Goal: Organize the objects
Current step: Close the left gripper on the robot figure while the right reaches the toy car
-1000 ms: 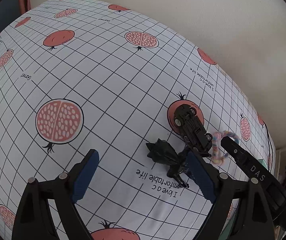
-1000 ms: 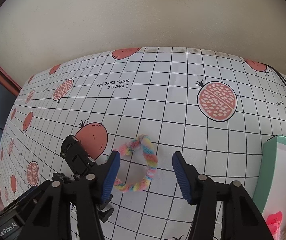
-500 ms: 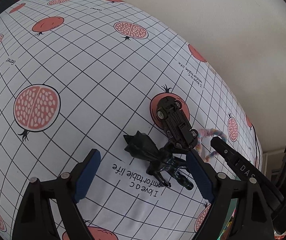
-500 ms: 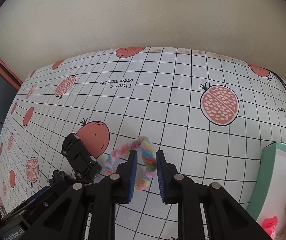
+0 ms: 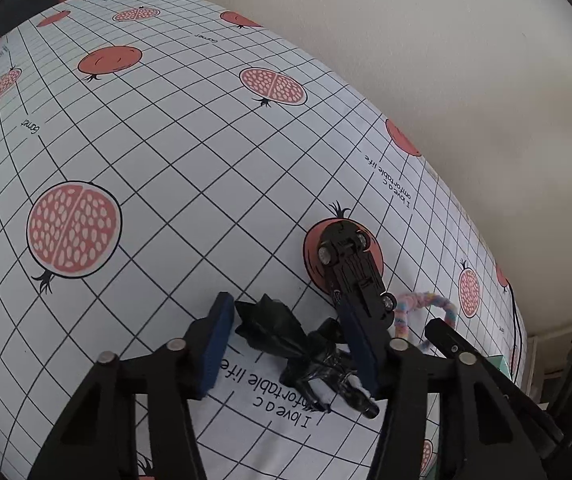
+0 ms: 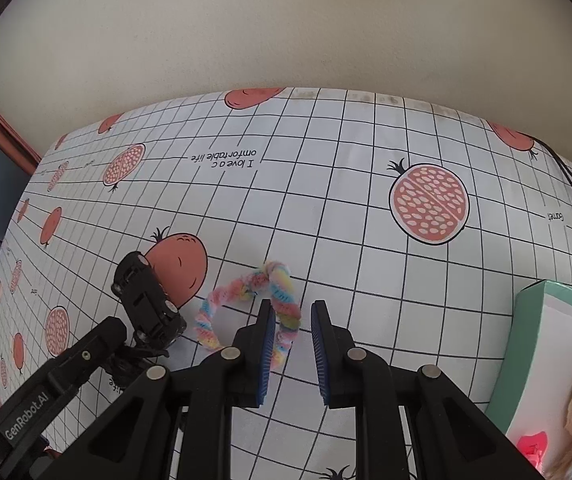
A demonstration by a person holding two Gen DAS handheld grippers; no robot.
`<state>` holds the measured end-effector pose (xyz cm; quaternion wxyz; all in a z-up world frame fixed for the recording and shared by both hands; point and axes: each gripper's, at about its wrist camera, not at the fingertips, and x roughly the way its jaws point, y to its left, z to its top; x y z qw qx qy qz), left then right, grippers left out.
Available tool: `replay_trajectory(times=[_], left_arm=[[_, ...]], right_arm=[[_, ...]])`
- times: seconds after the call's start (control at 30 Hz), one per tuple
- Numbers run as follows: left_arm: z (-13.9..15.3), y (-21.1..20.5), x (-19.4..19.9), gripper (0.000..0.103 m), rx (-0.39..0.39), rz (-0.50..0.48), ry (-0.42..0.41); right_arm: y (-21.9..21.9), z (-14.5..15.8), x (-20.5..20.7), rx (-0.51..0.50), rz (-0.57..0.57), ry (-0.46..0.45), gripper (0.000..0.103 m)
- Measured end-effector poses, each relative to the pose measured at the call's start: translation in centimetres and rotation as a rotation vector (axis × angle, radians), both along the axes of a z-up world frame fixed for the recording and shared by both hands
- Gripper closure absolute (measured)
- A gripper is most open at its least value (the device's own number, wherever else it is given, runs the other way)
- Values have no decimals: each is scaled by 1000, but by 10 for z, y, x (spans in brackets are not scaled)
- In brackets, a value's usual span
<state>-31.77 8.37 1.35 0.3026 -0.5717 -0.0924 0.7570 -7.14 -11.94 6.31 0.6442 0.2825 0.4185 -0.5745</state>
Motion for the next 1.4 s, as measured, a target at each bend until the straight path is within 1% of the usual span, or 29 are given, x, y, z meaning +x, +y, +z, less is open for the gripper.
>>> replay_trajectory(times=[0.03, 0.07, 0.1, 0.17, 0.37, 0.47, 0.53, 0.6, 0.63, 0.7, 0.73, 0.83, 0.9, 1.0, 1.03, 1.1, 1.13, 1.2, 1.23, 1.4], left_arm=[[0, -2, -2, 56, 4, 5, 1], [-1, -3, -4, 70, -2, 11, 3], [-2, -5, -6, 71, -10, 15, 2], [-3, -7, -10, 71, -7, 14, -1], [-1, -16, -22, 72, -55, 19, 40], [2, -21, -29, 72, -93, 10, 79], [4, -26, -34, 72, -122, 9, 109], [8, -30, -39, 72, -145, -1, 135], [11, -32, -40, 72, -159, -3, 153], [14, -34, -44, 72, -184, -11, 178], [15, -35, -45, 72, -182, -15, 183], [8, -38, -50, 72, -175, -8, 151], [3, -39, -52, 72, -169, -4, 126], [-1, -41, -55, 72, -134, 7, 88], [-1, -42, -55, 72, -121, 8, 76], [1, -44, -55, 67, -110, 12, 59], [2, -46, -55, 59, -114, 16, 50], [5, -50, -57, 51, -114, 25, 24], [6, -52, -58, 49, -109, 29, 15], [10, -59, -60, 47, -145, 35, 7]], right_arm=[[0, 0, 0, 0, -1, 2, 83], [-1, 0, 0, 0, -2, 6, 83], [-1, -1, 0, 0, -3, 9, 83], [-3, -2, 1, 5, -7, 12, 83], [0, 2, 5, -7, 0, -7, 83], [1, 7, 8, -15, 7, -31, 83], [3, 10, 11, -25, 7, -32, 79], [5, 11, 15, -26, 12, -41, 69], [7, 11, 18, -26, 22, -40, 67], [11, 13, 26, -45, 43, -10, 59], [13, 14, 29, -55, 52, 8, 58], [15, 15, 34, -72, 66, 32, 50], [16, 16, 35, -73, 59, 28, 49], [15, 10, 36, -29, 63, -43, 49], [15, 7, 37, -9, 61, -69, 49], [15, -1, 40, 17, 54, -108, 49], [14, -4, 41, 31, 50, -127, 49], [12, -11, 43, 51, 38, -154, 49], [11, -13, 45, 58, 36, -164, 49], [4, -18, 59, 61, 18, -193, 47]])
